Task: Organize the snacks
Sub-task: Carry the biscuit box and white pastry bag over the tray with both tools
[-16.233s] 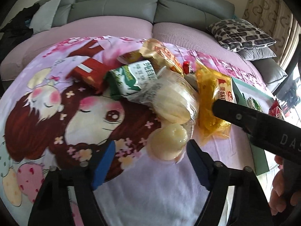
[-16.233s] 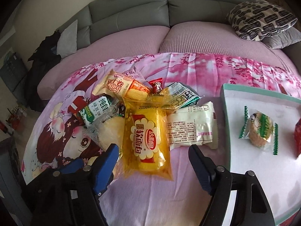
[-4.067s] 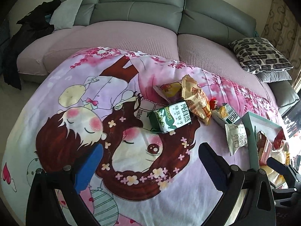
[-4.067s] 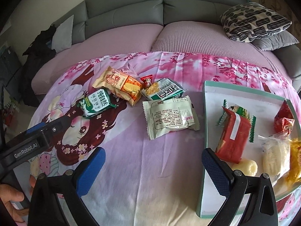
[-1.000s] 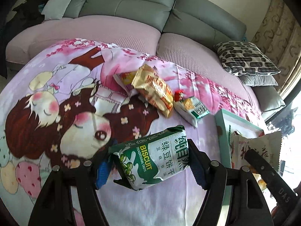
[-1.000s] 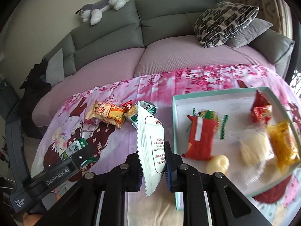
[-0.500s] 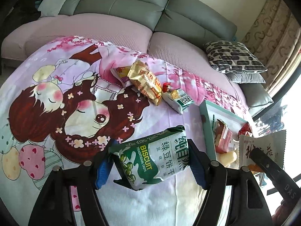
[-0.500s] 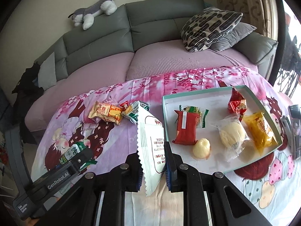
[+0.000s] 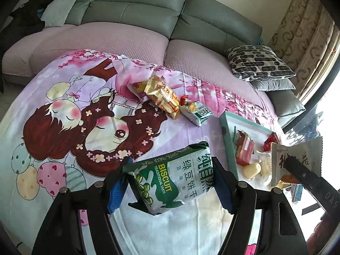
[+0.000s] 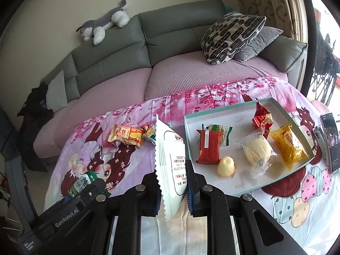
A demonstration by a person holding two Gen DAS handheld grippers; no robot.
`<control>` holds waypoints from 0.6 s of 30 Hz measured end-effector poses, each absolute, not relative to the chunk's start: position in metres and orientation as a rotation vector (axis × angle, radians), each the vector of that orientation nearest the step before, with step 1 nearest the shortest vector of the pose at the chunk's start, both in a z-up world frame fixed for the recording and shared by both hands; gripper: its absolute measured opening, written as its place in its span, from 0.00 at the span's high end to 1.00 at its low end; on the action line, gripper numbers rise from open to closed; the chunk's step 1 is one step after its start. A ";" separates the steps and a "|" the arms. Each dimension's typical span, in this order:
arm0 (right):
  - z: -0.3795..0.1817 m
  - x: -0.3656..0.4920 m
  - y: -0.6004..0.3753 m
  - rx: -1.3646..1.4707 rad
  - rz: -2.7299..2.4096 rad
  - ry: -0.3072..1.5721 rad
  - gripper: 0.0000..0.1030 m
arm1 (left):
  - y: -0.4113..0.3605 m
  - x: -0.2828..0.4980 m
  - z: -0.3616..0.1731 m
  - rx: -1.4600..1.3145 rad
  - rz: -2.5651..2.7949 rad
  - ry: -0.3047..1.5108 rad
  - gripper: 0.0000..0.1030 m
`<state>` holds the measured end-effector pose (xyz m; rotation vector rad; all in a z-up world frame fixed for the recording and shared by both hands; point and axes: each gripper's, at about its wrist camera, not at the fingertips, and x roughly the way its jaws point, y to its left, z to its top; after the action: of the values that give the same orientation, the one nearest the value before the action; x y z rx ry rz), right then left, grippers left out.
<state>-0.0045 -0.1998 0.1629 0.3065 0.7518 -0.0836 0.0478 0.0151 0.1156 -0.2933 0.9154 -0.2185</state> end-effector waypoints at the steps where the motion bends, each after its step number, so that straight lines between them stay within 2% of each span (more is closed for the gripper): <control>1: 0.163 -0.006 -0.203 0.311 -0.078 0.746 0.81 | 0.012 0.045 0.118 -0.297 -0.225 0.917 0.29; 18: 0.135 -0.007 -0.274 0.427 -0.097 0.624 0.80 | -0.070 0.040 0.144 -0.189 -0.190 0.882 0.28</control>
<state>-0.0066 -0.2743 0.1351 0.4271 0.6242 -0.0966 0.0399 -0.0700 0.1436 -0.1892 0.8821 -0.1900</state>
